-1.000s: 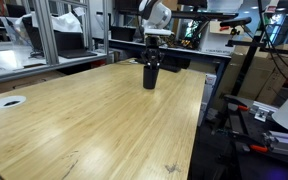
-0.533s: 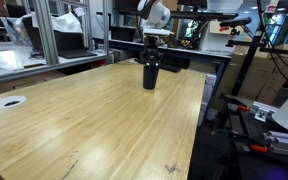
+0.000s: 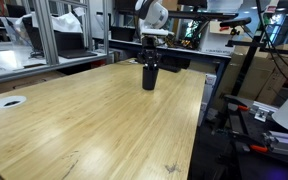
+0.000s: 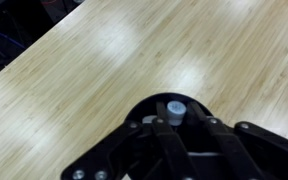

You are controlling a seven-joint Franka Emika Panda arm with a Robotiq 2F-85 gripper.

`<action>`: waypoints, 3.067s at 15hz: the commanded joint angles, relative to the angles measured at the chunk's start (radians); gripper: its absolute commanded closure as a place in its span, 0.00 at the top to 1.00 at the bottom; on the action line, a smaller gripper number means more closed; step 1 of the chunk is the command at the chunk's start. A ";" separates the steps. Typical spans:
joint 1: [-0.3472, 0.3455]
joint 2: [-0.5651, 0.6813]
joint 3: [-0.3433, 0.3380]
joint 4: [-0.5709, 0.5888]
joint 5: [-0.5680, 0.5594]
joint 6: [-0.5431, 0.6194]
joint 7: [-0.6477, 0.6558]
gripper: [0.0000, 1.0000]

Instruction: Move marker from the black cup and place it on the table

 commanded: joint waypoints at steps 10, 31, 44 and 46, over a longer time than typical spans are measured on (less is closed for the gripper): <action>-0.039 0.091 0.000 0.105 0.004 -0.090 0.023 0.05; 0.068 -0.232 -0.015 0.049 -0.075 -0.168 0.056 0.05; 0.236 -0.260 0.023 -0.266 -0.200 0.294 0.040 0.05; 0.234 -0.263 0.024 -0.279 -0.198 0.290 0.045 0.05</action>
